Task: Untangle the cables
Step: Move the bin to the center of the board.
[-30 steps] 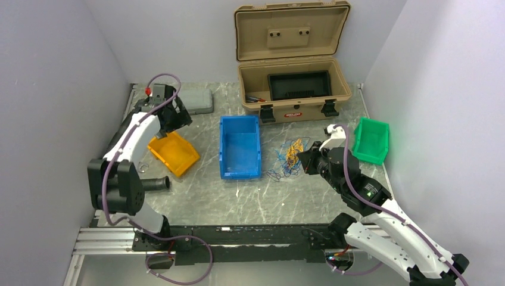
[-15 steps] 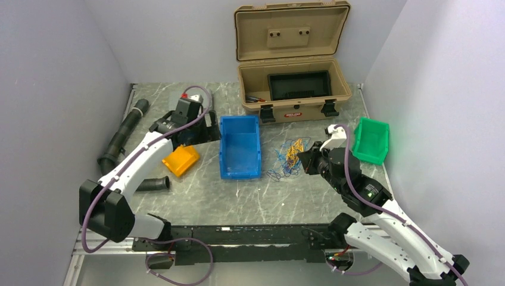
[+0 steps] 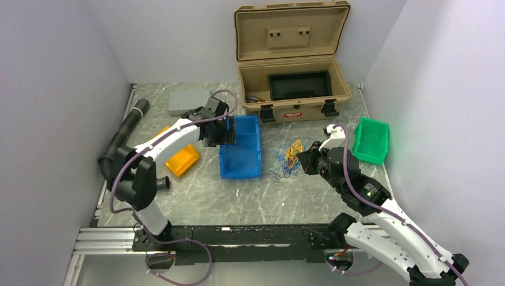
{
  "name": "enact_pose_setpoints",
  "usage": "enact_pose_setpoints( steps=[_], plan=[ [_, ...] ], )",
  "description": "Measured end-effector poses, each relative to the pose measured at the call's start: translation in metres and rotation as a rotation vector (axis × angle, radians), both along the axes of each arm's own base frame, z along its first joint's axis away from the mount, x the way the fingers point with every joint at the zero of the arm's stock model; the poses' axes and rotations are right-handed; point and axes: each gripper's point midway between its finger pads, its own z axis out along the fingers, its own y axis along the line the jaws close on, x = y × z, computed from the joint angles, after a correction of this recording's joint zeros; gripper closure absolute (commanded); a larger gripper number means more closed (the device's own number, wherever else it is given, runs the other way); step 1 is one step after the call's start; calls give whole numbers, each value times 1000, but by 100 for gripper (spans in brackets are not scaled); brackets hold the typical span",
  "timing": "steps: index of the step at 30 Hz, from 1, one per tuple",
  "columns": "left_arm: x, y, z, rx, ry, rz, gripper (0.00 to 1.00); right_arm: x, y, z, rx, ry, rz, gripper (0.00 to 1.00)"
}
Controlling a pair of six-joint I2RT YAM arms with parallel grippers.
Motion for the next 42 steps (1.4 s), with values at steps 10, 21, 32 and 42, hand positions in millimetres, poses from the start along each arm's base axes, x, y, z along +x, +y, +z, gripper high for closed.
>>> enact_pose_setpoints(
  steps=[10, 21, 32, 42],
  plan=[
    [5, 14, -15, 74, 22, 97, 82, -3, -2, 5, 13, -15, 1, 100],
    [-15, 64, -1, 156, 4, 290, 100, -5, -3, 6, 21, -14, -1, 100],
    [9, 96, 2, 81, 3, 438, 97, -7, -5, 10, 39, -24, -4, 100],
    [56, 82, -5, 2, -21, 407, 57, -9, -6, 9, 47, -16, -7, 100]
  ],
)
